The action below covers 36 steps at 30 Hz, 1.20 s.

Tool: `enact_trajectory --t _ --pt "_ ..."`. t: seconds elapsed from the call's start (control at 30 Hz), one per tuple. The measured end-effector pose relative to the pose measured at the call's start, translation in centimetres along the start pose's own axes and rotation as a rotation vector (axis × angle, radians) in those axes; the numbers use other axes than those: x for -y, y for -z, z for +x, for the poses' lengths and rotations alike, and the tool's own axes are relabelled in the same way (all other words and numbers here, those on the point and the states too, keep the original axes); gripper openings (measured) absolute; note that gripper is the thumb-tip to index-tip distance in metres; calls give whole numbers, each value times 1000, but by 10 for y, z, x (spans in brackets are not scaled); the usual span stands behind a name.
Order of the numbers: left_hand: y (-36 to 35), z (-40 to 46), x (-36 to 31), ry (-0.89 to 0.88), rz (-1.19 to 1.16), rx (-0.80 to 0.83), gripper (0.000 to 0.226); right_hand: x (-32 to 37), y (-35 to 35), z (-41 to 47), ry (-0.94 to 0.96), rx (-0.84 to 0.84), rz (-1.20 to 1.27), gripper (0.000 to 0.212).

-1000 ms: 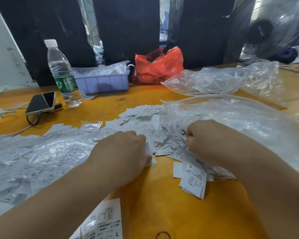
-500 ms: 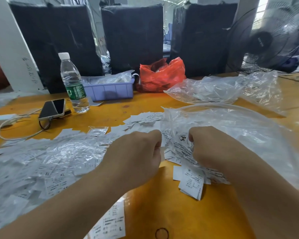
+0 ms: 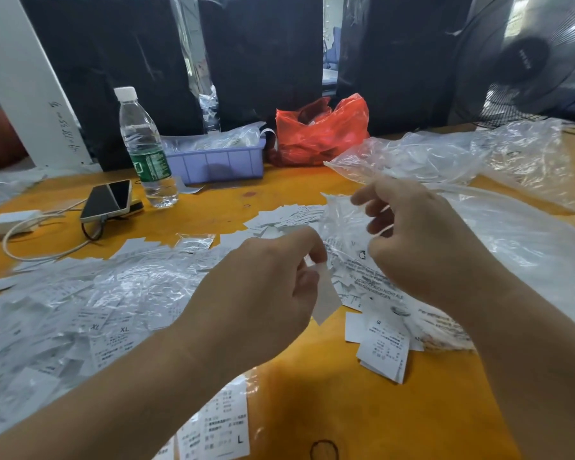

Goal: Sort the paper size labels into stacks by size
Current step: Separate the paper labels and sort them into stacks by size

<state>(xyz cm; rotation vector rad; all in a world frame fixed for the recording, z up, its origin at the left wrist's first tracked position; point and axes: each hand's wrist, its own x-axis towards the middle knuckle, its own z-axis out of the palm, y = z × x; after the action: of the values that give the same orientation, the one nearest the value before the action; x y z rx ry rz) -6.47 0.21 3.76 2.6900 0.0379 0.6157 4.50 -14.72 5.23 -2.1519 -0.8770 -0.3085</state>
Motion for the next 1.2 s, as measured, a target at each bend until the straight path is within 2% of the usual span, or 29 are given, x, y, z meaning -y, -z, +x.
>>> enact_trajectory --t 0.07,0.2,0.27,0.33,0.43,0.63,0.8,0.97,1.2 --pt "2 1 -1 29 -27 23 22 7 -3 -1 -18 17 212 43" --pt "6 1 0 89 -103 42 24 19 -5 0 -197 178 913 47" --pt "8 1 0 126 -159 41 26 20 -7 0 -260 262 1189 47" --pt "12 2 3 195 -251 43 26 21 -10 -1 -289 327 1379 47" --pt "21 -1 14 283 -384 83 23 25 -15 -2 -318 401 1526 43" --pt "35 -20 44 395 -543 232 41 43 -37 -7 -343 540 1643 41" --pt "49 -34 54 381 -748 127 21 60 -50 -2 -324 583 1624 40" --pt "55 -43 61 350 -825 -78 21 71 -63 7 -259 636 1396 26" --pt "43 -55 68 302 -759 -67 34 63 -79 -6 -159 634 1109 5"
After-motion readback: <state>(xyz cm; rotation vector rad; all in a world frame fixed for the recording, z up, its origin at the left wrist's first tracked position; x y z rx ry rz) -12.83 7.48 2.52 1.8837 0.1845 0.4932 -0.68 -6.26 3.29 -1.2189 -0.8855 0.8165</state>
